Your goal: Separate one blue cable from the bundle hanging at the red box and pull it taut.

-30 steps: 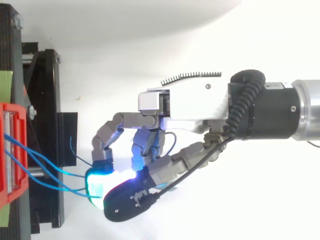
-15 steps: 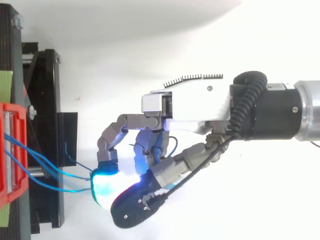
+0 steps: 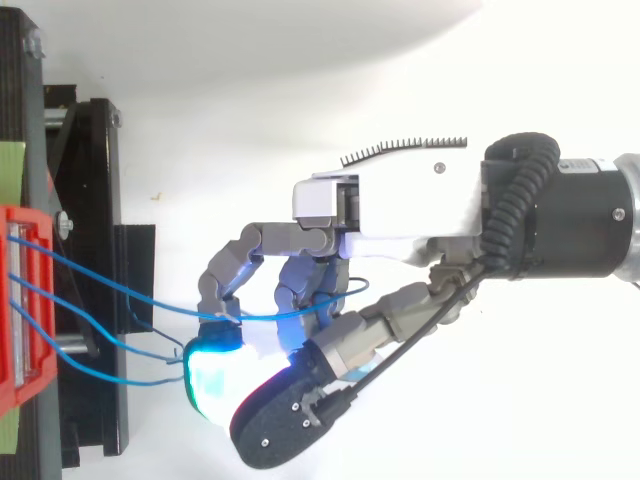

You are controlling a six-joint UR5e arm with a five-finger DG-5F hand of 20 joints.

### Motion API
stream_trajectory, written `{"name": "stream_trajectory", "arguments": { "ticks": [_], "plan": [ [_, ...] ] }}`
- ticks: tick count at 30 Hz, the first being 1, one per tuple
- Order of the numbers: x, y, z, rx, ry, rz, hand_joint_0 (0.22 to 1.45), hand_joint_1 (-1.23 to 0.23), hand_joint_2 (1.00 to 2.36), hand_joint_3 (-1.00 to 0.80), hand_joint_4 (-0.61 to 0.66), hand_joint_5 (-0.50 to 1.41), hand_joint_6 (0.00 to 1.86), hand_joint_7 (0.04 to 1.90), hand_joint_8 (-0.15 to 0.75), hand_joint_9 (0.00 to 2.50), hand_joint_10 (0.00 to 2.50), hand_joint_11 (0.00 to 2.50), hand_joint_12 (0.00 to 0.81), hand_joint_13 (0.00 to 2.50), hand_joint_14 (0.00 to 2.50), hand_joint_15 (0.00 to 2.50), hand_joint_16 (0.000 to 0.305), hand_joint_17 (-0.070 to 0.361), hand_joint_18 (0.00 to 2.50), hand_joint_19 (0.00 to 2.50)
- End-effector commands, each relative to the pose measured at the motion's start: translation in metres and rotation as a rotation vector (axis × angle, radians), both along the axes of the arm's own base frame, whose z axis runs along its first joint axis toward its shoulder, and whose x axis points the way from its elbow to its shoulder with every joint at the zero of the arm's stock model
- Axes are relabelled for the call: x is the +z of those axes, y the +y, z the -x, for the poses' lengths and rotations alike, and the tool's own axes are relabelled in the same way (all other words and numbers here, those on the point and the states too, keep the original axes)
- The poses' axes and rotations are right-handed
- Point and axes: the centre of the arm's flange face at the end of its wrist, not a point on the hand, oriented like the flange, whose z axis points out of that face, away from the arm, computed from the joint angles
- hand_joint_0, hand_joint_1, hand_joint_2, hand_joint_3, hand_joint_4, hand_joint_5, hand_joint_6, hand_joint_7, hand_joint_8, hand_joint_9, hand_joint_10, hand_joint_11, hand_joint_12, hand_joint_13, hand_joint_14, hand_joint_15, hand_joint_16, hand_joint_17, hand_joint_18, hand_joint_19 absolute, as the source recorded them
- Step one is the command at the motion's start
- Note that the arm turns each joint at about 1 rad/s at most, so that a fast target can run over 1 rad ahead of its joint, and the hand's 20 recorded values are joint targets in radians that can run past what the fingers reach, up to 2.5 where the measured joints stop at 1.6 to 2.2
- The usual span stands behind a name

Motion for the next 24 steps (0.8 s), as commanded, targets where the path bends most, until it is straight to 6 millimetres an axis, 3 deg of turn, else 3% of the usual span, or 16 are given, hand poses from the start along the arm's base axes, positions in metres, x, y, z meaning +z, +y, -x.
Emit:
{"name": "stream_trajectory", "arguments": {
  "ticks": [1, 6, 9, 14, 15, 24],
  "plan": [
    [0.0, -0.003, 0.0, -0.005, 0.001, 0.001, 0.55, -0.58, 1.0, -0.5, 0.24, -0.24, 0.86, 0.87, 0.34, 1.0, 0.75, 1.43, 0.35, 1.5, 0.0, 1.66, 0.044, 0.098, 1.12, 0.77],
    [-0.006, -0.015, 0.002, -0.036, 0.008, 0.004, 0.54, -0.56, 1.0, -0.5, 0.26, -0.25, 0.85, 0.86, 0.351, 0.97, 0.72, 1.44, 0.357, 1.48, 0.06, 1.62, 0.046, 0.103, 1.13, 0.77],
    [-0.026, -0.02, 0.01, -0.068, 0.029, 0.007, 0.53, -0.55, 1.0, -0.5, 0.26, -0.25, 0.84, 0.85, 0.359, 0.89, 0.78, 1.39, 0.355, 1.47, 0.1, 1.59, 0.047, 0.106, 1.13, 0.77],
    [-0.03, -0.023, 0.006, -0.094, -0.023, -0.005, 0.52, -0.55, 1.0, -0.5, 0.28, -0.26, 0.84, 0.85, 0.384, 0.82, 0.92, 1.33, 0.361, 1.43, 0.28, 1.53, 0.048, 0.108, 1.14, 0.8],
    [-0.038, -0.023, 0.004, -0.104, -0.017, -0.009, 0.52, -0.55, 1.0, -0.5, 0.28, -0.26, 0.84, 0.85, 0.384, 0.81, 0.93, 1.32, 0.371, 1.43, 0.29, 1.53, 0.048, 0.109, 1.14, 0.8],
    [-0.037, -0.024, 0.003, -0.101, -0.031, -0.012, 0.52, -0.53, 1.0, -0.5, 0.27, -0.25, 0.85, 0.85, 0.379, 0.81, 1.03, 1.28, 0.358, 1.41, 0.44, 1.48, 0.048, 0.109, 1.16, 0.81]
  ]
}}
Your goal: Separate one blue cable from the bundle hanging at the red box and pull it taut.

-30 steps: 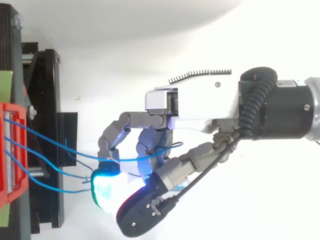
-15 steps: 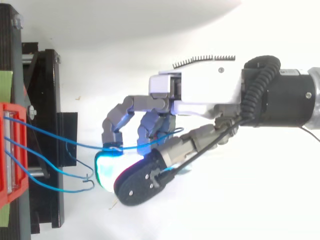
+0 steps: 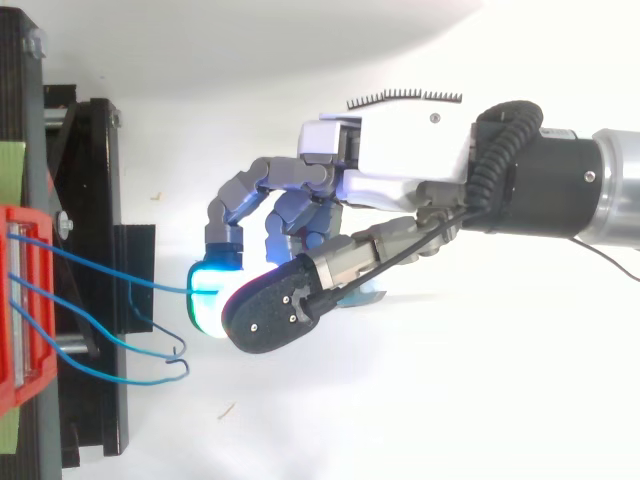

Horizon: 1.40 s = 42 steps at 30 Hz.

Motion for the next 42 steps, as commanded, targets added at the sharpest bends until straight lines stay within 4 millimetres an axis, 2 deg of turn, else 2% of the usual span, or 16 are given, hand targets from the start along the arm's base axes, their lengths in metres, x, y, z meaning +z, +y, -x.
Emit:
{"name": "stream_trajectory", "arguments": {
  "ticks": [1, 9, 24, 32, 42],
  "plan": [
    [0.001, -0.001, -0.001, 0.002, -0.008, -0.002, 0.52, -0.53, 1.0, -0.5, 0.27, -0.25, 0.85, 0.85, 0.38, 0.81, 1.04, 1.27, 0.362, 1.41, 0.45, 1.48, 0.048, 0.109, 1.16, 0.81],
    [0.004, -0.005, 0.0, 0.003, -0.011, 0.007, 0.54, -0.53, 1.0, -0.5, 0.25, -0.24, 0.86, 0.85, 0.374, 0.84, 1.01, 1.3, 0.358, 1.41, 0.44, 1.5, 0.047, 0.107, 1.17, 0.83],
    [0.017, -0.027, 0.006, -0.028, -0.015, 0.012, 0.62, -0.6, 1.01, -0.27, 0.23, -0.22, 0.89, 0.9, 0.363, 0.87, 1.0, 1.35, 0.345, 1.42, 0.45, 1.52, 0.045, 0.101, 1.16, 0.86],
    [0.032, -0.024, 0.008, -0.027, -0.035, 0.018, 0.62, -0.64, 1.01, -0.14, 0.22, -0.21, 0.92, 0.87, 0.41, 0.89, 1.18, 1.19, 0.393, 1.44, 0.56, 1.44, 0.052, 0.117, 1.23, 0.8],
    [0.044, -0.021, 0.007, -0.022, -0.025, 0.031, 0.64, -0.71, 1.01, -0.09, 0.11, -0.2, 0.92, 0.9, 0.393, 0.93, 1.15, 1.24, 0.387, 1.46, 0.53, 1.47, 0.051, 0.115, 1.23, 0.8]
  ]
}}
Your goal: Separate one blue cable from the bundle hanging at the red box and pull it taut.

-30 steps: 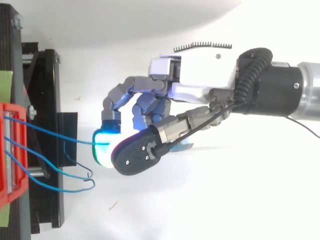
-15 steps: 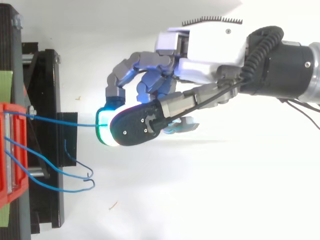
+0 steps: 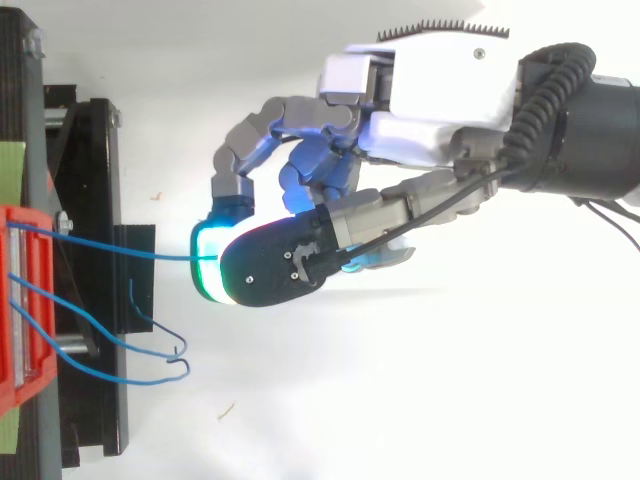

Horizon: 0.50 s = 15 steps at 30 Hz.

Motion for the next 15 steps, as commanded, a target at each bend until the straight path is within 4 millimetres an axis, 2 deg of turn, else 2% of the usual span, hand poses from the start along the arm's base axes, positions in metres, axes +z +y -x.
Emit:
{"name": "stream_trajectory", "arguments": {
  "ticks": [1, 11, 15],
  "plan": [
    [0.0029, 0.0011, 0.0003, 0.002, 0.012, 0.006, 0.65, -0.74, 1.01, -0.09, 0.1, -0.2, 0.92, 0.94, 0.378, 0.93, 1.1, 1.29, 0.369, 1.45, 0.5, 1.5, 0.049, 0.109, 1.21, 0.82],
    [0.0017, 0.0021, 0.0001, 0.004, 0.017, 0.034, 0.67, -0.78, 1.01, -0.21, 0.15, -0.21, 0.93, 0.97, 0.348, 0.94, 0.94, 1.41, 0.354, 1.43, 0.38, 1.61, 0.044, 0.1, 1.14, 0.85],
    [0.0011, 0.0032, 0.0007, 0.007, 0.023, 0.039, 0.68, -0.78, 1.01, -0.24, 0.11, -0.21, 0.93, 0.99, 0.325, 0.94, 0.91, 1.41, 0.349, 1.43, 0.36, 1.64, 0.043, 0.098, 1.13, 0.87]
  ]
}}
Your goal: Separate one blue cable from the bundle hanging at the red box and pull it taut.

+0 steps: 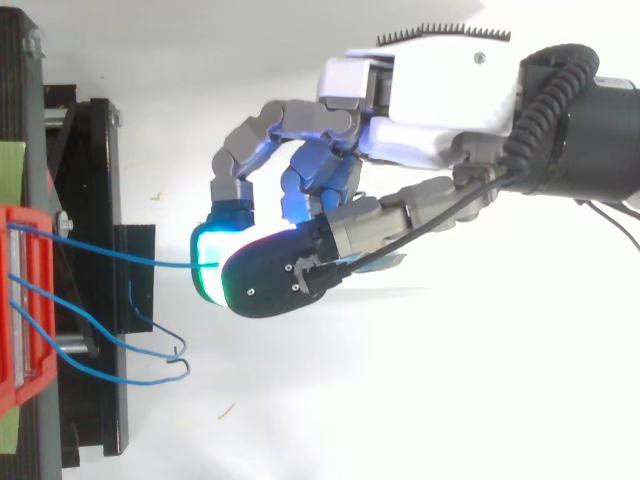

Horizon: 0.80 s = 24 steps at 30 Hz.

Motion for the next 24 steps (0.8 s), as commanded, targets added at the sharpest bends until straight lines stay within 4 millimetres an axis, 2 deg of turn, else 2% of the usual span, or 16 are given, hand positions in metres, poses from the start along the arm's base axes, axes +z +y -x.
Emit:
{"name": "stream_trajectory", "arguments": {
  "ticks": [1, 3, 7, 8, 10, 11, 14, 15, 16, 20, 24],
  "plan": [
    [-0.001, 0.001, 0.001, 0.002, 0.007, 0.005, 0.68, -0.78, 1.01, -0.25, 0.09, -0.21, 0.93, 0.99, 0.313, 0.94, 0.92, 1.42, 0.342, 1.43, 0.36, 1.64, 0.043, 0.097, 1.13, 0.87],
    [-0.001, 0.001, 0.001, 0.002, 0.009, 0.005, 0.69, -0.78, 1.02, -0.23, 0.0, -0.21, 0.93, 1.05, 0.297, 0.96, 0.91, 1.41, 0.331, 1.44, 0.35, 1.64, 0.042, 0.095, 1.14, 0.88],
    [-0.001, 0.002, 0.001, 0.002, 0.01, 0.002, 0.71, -0.77, 1.02, -0.22, -0.08, -0.21, 0.93, 1.13, 0.286, 0.99, 0.96, 1.42, 0.334, 1.46, 0.36, 1.66, 0.041, 0.092, 1.14, 0.89],
    [-0.002, 0.002, 0.001, 0.002, 0.013, 0.003, 0.72, -0.77, 1.02, -0.23, -0.1, -0.22, 0.93, 1.13, 0.283, 1.0, 1.11, 1.4, 0.33, 1.46, 0.42, 1.65, 0.041, 0.091, 1.15, 0.9],
    [-0.002, 0.002, 0.001, 0.0, 0.014, 0.001, 0.72, -0.77, 1.02, -0.24, -0.09, -0.22, 0.93, 1.12, 0.28, 0.99, 1.2, 1.41, 0.334, 1.46, 0.43, 1.66, 0.04, 0.09, 1.15, 0.91],
    [-0.002, 0.002, 0.001, 0.0, 0.016, 0.001, 0.72, -0.76, 1.02, -0.26, -0.07, -0.22, 0.93, 1.12, 0.289, 0.93, 1.65, 1.34, 0.333, 1.45, 0.46, 1.66, 0.039, 0.089, 1.16, 0.91],
    [-0.002, 0.003, 0.001, 0.002, 0.016, 0.004, 0.73, -0.74, 1.01, -0.28, -0.06, -0.23, 0.94, 1.1, 0.295, 0.86, 2.14, 1.31, 0.326, 1.43, 0.59, 1.65, 0.039, 0.088, 1.17, 0.91],
    [-0.011, 0.004, 0.005, -0.007, 0.031, 0.009, 0.73, -0.74, 1.01, -0.28, -0.06, -0.23, 0.94, 1.1, 0.293, 0.85, 2.19, 1.3, 0.331, 1.42, 0.6, 1.65, 0.04, 0.089, 1.17, 0.9],
    [-0.011, 0.004, 0.005, -0.007, 0.031, 0.009, 0.73, -0.74, 1.01, -0.28, -0.06, -0.23, 0.94, 1.09, 0.292, 0.84, 2.27, 1.27, 0.334, 1.42, 0.63, 1.63, 0.039, 0.089, 1.17, 0.91],
    [-0.022, 0.003, 0.01, -0.055, 0.046, 0.014, 0.73, -0.73, 1.01, -0.29, -0.05, -0.23, 0.94, 1.07, 0.297, 0.81, 2.4, 1.3, 0.332, 1.39, 0.72, 1.62, 0.04, 0.089, 1.17, 0.9],
    [-0.022, 0.004, 0.01, -0.053, 0.048, 0.016, 0.73, -0.73, 1.01, -0.29, -0.05, -0.23, 0.94, 1.07, 0.304, 0.81, 2.43, 1.29, 0.337, 1.37, 0.79, 1.59, 0.04, 0.089, 1.17, 0.91]
  ]
}}
